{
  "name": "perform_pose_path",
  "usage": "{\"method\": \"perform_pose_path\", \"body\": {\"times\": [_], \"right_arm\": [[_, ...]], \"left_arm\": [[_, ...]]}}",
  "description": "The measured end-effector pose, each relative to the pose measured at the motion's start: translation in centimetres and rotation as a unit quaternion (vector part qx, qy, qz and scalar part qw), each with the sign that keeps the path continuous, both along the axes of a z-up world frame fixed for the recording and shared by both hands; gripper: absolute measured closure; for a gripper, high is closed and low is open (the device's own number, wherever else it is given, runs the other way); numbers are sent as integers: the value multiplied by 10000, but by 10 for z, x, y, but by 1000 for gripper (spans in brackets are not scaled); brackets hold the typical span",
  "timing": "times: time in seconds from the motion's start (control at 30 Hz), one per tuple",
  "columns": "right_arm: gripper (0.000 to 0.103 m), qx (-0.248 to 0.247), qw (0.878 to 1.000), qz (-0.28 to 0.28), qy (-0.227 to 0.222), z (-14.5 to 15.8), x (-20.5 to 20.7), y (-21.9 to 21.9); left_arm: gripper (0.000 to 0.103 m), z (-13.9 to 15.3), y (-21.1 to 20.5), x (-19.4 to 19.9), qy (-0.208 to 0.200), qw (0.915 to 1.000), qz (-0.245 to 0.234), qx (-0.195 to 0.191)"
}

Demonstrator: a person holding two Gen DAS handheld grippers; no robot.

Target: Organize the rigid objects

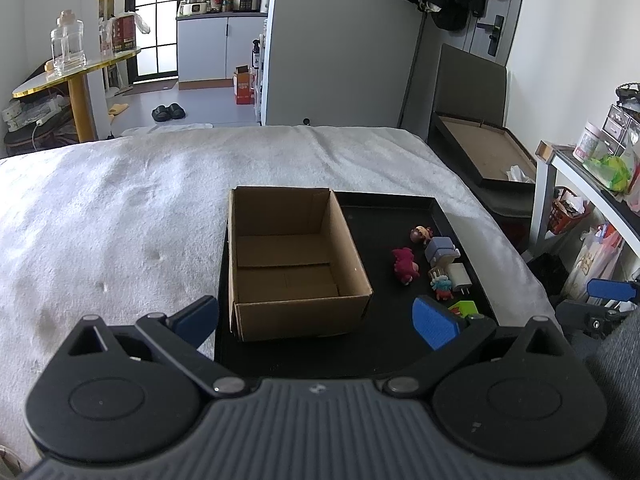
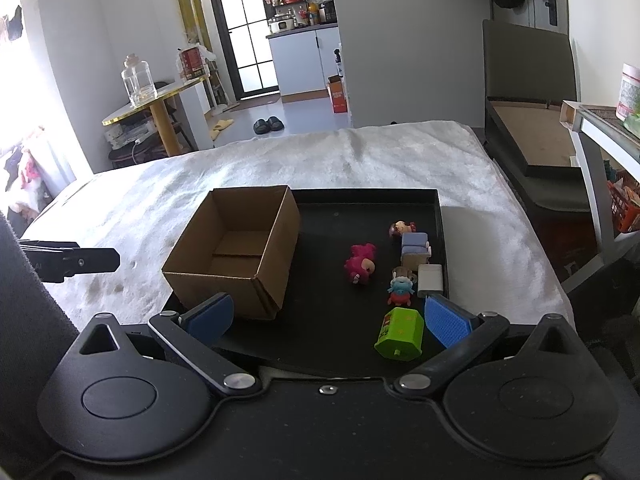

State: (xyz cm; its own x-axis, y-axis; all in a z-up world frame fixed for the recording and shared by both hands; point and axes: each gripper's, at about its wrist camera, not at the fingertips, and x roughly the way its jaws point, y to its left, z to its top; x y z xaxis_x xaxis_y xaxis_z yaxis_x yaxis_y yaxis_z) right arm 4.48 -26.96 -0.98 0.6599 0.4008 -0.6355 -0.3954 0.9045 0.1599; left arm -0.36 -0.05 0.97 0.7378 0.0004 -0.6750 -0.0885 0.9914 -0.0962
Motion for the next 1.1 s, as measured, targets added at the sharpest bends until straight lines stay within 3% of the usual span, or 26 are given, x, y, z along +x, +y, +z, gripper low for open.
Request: {"method": "perform_pose_path", "body": {"times": [1.1], "right_arm": [[0,-37,10000,-55,29,1,-4,-2]], "left_arm": [[0,0,11,-12,-130,9998,92,-105]]}}
